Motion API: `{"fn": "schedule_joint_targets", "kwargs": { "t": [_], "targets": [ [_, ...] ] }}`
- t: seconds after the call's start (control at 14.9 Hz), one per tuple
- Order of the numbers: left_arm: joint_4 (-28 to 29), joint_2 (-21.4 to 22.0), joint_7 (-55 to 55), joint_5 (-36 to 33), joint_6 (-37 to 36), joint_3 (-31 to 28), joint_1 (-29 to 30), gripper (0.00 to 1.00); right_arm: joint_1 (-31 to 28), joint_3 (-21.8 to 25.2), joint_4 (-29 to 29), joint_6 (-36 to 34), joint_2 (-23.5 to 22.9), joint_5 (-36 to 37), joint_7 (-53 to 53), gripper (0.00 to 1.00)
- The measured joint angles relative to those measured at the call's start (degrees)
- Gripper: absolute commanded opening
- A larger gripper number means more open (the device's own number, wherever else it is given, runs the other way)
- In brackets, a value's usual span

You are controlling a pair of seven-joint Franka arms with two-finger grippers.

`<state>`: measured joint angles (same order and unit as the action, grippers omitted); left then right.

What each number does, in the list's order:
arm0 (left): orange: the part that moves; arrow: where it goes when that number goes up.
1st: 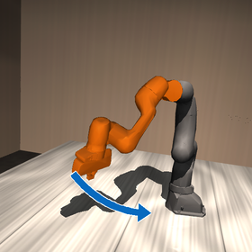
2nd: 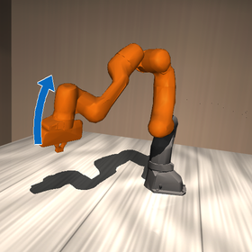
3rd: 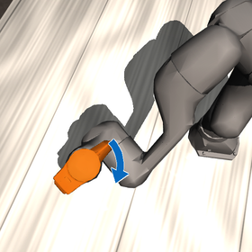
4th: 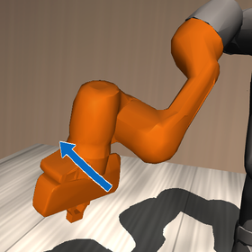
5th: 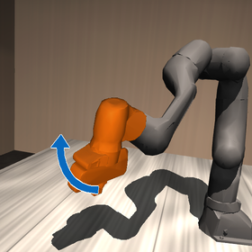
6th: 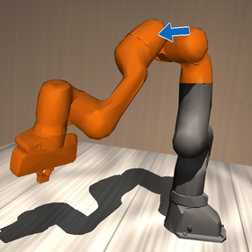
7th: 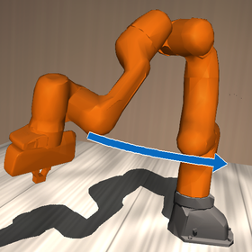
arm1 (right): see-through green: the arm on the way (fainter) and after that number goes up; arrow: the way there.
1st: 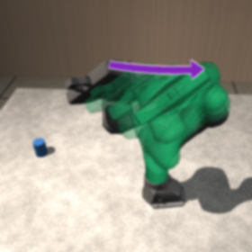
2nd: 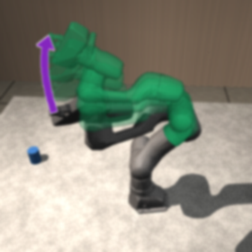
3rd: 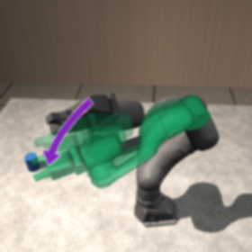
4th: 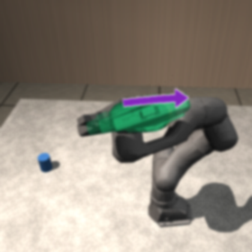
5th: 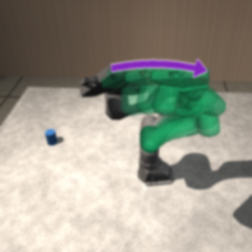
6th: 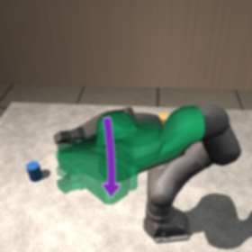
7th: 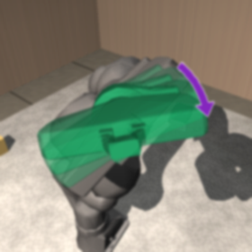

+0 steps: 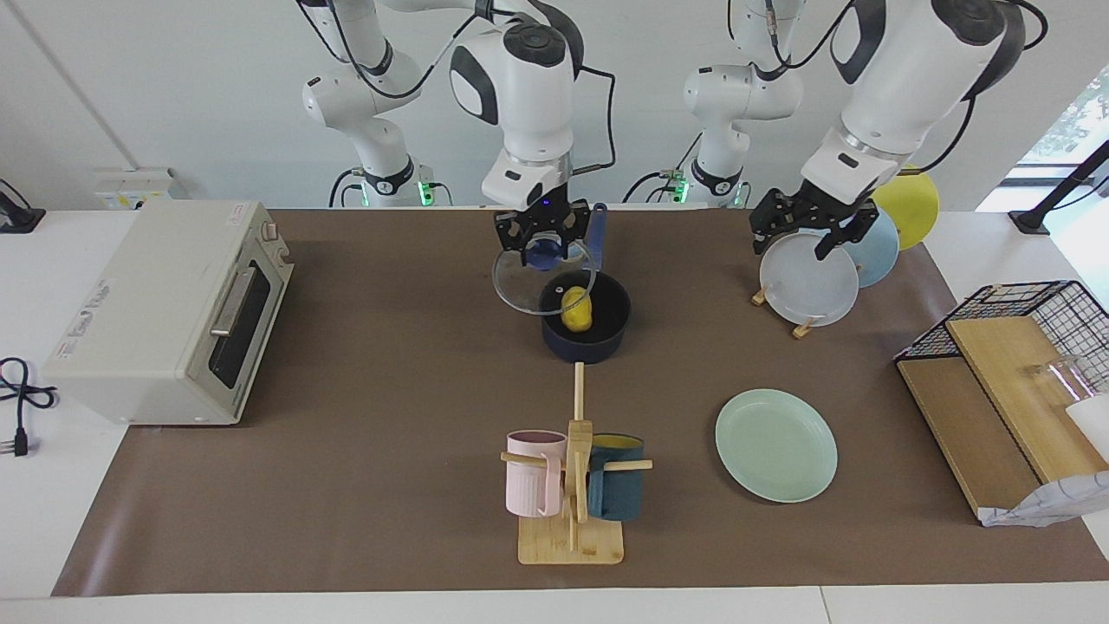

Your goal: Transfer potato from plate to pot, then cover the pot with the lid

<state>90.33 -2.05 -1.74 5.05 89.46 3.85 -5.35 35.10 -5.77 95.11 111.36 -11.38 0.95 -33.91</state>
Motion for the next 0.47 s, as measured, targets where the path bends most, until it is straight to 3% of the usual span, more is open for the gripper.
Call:
{"fn": "schedule_joint_targets", "kwargs": {
  "t": [0.47],
  "targets": [
    [0.5,0.4,0.1,-0.3,-1.4,0.2,0.6,1.0,2.5,0.2,0.3,3.8,-5.2,3.1,-1.4,0.0]
  ]
}}
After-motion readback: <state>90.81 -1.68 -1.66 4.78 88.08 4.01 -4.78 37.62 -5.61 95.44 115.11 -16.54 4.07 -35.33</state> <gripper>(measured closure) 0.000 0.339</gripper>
